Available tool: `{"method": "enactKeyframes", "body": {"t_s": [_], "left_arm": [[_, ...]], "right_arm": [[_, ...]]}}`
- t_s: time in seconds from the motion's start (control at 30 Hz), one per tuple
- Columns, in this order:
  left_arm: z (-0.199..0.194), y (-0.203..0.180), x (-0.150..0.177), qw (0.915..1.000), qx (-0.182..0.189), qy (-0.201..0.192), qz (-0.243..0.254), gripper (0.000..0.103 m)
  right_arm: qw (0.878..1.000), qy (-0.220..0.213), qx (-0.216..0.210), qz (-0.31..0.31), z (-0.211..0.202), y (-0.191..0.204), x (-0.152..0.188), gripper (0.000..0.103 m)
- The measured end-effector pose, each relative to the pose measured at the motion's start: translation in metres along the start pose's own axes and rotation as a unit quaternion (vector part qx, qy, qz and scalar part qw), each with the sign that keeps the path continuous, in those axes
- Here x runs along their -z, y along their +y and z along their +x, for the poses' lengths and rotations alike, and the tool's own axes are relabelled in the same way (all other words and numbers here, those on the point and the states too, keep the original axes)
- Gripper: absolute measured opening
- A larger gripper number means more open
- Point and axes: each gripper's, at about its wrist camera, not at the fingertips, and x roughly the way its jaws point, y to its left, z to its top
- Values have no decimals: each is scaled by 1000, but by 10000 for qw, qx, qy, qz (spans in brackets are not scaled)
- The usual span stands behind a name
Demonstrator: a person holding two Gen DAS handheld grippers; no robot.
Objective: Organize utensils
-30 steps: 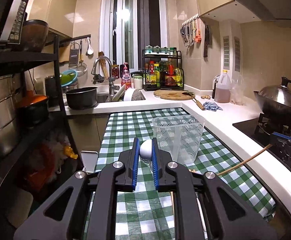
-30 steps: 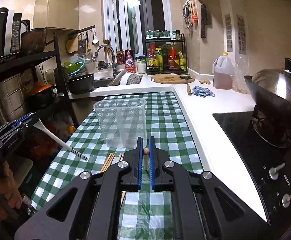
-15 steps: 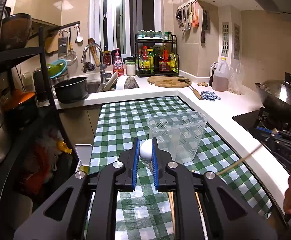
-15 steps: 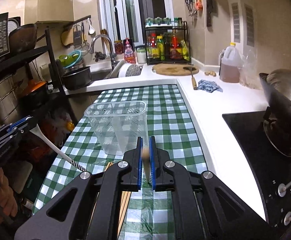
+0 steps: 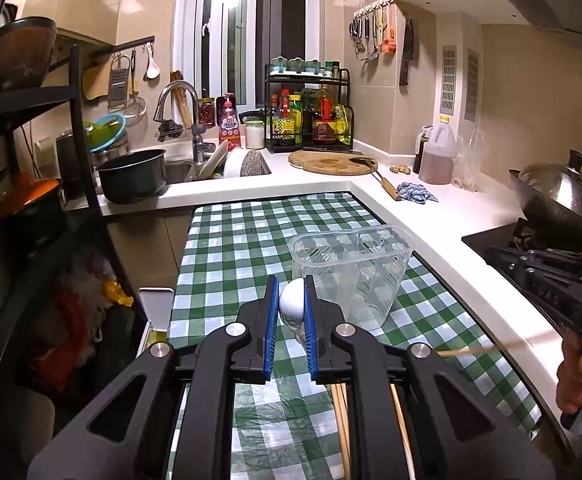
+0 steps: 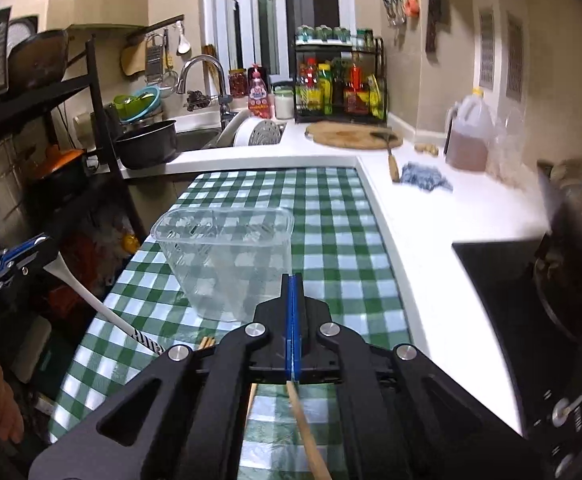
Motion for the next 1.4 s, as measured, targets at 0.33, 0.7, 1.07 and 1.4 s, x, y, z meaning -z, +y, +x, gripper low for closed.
{"method": "enactKeyframes", "body": {"t_s": [0.33, 0.7, 1.07, 1.4], "left_arm": [[-7, 0, 15, 9999, 66, -52, -57, 12], [-24, -2, 41, 9998, 119, -147, 3, 12], [-29, 2, 47, 9996, 204, -212, 19, 12], [-28, 5, 49, 9993, 336, -191, 6, 12]], "right_arm": [[9996, 282, 26, -44, -10, -12, 45, 6], [9917, 973, 704, 459, -36, -68, 168, 27], [9850, 1117, 1310, -84, -2, -74, 181, 44], [9819, 1359, 1222, -495, 34, -67, 165, 46]]}}
